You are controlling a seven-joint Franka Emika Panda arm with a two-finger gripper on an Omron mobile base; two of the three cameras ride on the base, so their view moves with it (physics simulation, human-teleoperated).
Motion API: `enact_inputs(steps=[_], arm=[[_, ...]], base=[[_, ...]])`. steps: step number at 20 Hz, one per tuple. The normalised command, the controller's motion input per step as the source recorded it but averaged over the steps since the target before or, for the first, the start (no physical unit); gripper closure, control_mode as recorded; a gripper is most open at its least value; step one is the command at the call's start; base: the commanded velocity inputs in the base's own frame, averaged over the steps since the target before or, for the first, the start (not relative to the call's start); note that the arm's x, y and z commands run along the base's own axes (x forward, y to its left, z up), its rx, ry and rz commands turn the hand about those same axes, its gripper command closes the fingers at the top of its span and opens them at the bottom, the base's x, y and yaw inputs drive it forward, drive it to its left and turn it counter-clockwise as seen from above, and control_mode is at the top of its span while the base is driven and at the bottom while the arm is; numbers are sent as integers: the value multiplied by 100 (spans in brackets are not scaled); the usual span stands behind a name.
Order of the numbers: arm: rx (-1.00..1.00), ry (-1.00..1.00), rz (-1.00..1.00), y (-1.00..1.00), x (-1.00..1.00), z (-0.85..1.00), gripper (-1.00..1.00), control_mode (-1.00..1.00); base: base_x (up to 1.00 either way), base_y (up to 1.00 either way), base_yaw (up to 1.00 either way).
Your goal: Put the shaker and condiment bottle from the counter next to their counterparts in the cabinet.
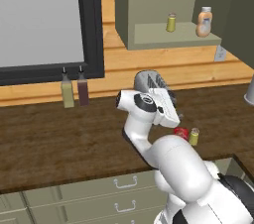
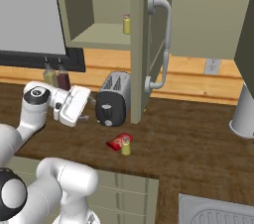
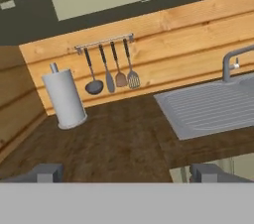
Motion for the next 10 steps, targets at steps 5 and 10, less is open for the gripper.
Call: enact_inputs(steps=[5,10], arm=[[4,13,-1,-33,0,-31,-100,-100],[4,11,0,-22,0,-24,-100,-100]], base=[[0,0,0],[0,0,0]])
